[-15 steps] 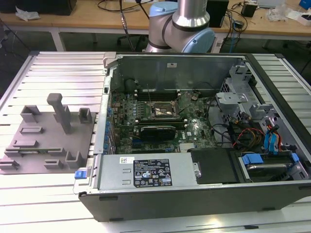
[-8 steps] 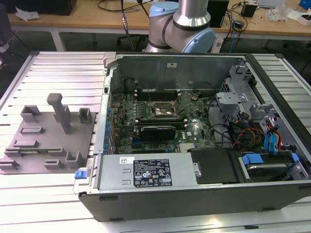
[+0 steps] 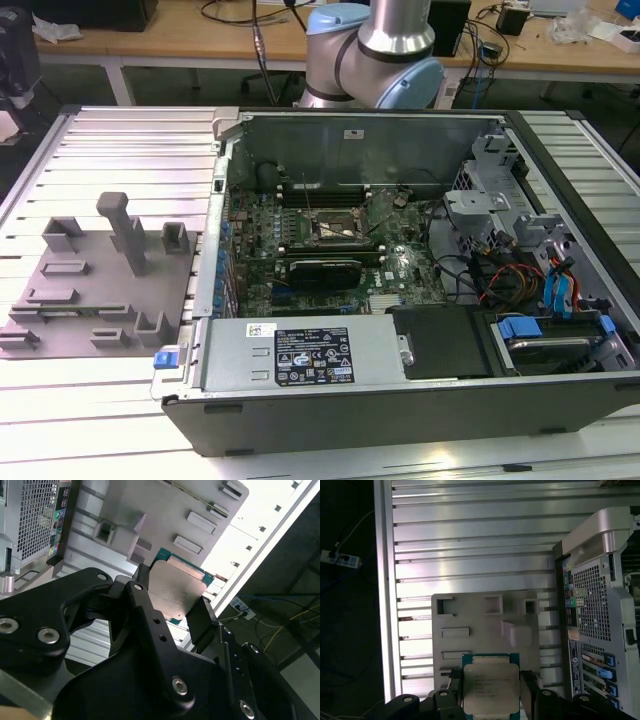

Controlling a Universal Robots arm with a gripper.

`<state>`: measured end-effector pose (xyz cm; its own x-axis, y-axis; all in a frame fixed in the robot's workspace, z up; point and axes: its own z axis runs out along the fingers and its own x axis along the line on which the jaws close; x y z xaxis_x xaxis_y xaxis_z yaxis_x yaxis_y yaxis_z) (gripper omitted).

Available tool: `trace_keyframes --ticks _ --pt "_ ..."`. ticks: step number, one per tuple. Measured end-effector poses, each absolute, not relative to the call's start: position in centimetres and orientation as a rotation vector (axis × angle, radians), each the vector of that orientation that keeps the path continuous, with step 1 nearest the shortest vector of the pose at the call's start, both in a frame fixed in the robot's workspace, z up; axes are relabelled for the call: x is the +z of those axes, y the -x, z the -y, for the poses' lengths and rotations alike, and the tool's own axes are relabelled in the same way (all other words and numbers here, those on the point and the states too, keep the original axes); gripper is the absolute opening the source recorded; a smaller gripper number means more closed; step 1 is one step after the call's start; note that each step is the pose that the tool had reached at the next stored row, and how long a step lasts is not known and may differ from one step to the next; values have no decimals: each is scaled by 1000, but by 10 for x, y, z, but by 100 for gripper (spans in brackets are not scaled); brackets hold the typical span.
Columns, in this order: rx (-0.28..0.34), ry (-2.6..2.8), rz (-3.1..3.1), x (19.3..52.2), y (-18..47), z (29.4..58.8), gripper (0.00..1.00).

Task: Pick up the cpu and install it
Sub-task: 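Pick up the cpu and move it towards the insertion slot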

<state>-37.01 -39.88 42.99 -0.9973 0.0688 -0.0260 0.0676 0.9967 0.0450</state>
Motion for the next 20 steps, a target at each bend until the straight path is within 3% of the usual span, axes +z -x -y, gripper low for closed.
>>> trace_keyframes --ticks 20 --pt "69 -106 -3111 430 320 399 54"
